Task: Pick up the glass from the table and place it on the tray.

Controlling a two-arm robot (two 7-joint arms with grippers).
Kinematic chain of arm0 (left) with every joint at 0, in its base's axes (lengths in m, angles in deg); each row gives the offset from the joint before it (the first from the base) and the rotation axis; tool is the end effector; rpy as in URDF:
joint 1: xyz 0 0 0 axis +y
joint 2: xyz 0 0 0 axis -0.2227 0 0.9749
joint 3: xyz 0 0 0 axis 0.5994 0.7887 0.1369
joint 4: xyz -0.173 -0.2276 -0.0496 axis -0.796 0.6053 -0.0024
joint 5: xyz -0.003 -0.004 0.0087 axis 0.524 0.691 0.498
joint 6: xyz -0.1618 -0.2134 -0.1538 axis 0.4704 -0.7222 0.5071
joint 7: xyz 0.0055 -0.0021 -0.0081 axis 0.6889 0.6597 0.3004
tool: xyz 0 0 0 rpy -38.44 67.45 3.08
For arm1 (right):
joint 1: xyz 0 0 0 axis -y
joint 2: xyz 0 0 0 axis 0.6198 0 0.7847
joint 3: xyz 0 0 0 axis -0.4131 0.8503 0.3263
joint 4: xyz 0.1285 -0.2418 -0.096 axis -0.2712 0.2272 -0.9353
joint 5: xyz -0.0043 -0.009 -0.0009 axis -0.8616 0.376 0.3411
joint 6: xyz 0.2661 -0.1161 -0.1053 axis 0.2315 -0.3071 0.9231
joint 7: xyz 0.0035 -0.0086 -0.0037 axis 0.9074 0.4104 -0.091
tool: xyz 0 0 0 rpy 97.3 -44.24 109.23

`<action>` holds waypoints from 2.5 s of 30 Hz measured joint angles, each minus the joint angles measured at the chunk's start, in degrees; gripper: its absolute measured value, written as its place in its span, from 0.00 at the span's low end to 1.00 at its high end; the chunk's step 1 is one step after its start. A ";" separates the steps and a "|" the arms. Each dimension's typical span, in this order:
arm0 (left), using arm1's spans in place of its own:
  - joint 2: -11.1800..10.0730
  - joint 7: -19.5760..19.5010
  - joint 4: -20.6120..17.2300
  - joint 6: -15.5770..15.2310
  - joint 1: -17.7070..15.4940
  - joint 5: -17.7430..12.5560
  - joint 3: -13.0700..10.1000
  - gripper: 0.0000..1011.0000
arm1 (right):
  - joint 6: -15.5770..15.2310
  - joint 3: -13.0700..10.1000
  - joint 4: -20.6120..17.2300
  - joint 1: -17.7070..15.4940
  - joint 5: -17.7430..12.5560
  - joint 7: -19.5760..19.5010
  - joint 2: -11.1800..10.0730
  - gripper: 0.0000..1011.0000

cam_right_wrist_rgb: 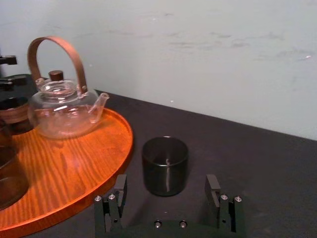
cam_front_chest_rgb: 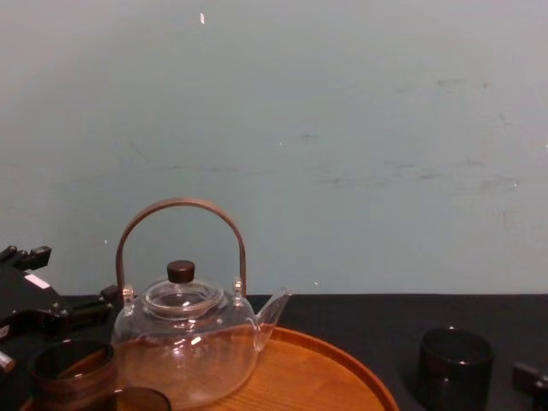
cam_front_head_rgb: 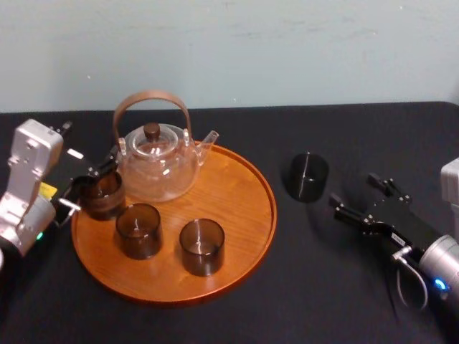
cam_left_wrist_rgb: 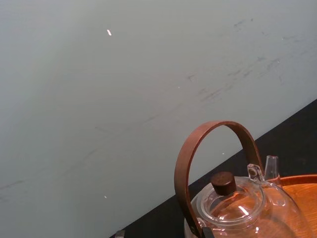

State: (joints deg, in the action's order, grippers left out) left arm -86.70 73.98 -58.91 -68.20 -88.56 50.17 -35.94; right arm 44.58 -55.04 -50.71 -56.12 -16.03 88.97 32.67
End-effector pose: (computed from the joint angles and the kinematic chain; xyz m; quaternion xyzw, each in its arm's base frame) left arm 0.3581 0.0826 -0.3023 0.1414 -0.1324 0.5799 0.7913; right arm 0.3002 -0.0840 -0.3232 -0.0567 0.0229 -0.5001 0.8638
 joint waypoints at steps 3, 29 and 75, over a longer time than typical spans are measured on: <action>0.00 0.00 0.00 0.00 0.00 0.00 0.00 0.99 | -0.66 0.72 1.07 1.05 -0.43 1.09 0.08 0.99; 0.00 0.00 0.00 0.00 0.00 0.00 0.00 0.99 | -6.50 4.89 9.09 11.84 -0.93 1.71 0.98 0.99; 0.00 0.00 0.00 0.00 0.00 0.00 0.00 0.99 | -4.77 9.80 24.46 23.24 2.35 4.36 5.22 0.99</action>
State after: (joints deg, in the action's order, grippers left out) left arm -86.70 73.98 -58.90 -68.20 -88.56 50.17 -35.94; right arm 39.81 -45.24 -26.25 -32.88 -13.68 93.33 37.89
